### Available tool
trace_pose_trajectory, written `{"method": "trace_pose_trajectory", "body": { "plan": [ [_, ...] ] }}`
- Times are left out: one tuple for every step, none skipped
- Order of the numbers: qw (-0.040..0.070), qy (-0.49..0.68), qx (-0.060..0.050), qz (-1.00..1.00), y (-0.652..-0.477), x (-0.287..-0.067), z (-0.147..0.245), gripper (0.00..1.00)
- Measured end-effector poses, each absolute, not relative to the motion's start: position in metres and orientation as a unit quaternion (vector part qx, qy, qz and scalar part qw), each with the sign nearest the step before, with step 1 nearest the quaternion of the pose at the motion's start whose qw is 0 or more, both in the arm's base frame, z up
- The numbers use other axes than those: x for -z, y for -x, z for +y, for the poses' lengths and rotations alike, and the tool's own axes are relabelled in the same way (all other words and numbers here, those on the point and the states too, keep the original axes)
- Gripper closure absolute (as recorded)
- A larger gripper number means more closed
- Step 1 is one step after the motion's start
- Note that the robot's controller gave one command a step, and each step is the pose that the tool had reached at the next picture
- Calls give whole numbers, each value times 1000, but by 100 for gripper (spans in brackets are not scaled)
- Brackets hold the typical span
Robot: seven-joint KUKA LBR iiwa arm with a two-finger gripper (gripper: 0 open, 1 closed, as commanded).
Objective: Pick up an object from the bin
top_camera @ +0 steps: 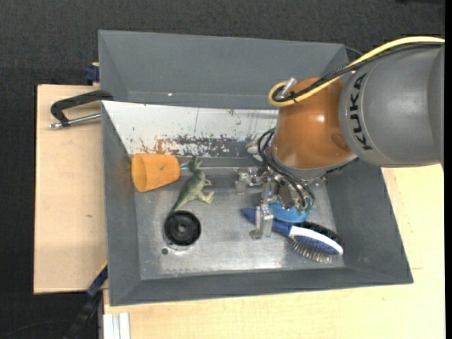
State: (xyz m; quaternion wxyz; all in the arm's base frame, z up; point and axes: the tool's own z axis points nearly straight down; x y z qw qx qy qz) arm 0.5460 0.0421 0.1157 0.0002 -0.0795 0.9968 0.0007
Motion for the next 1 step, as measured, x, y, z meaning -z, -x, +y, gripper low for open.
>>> {"method": "trace_pose_trajectory", "body": {
  "plan": [
    [-3,78,-1,997,-534,-70,41,0]
  ]
}}
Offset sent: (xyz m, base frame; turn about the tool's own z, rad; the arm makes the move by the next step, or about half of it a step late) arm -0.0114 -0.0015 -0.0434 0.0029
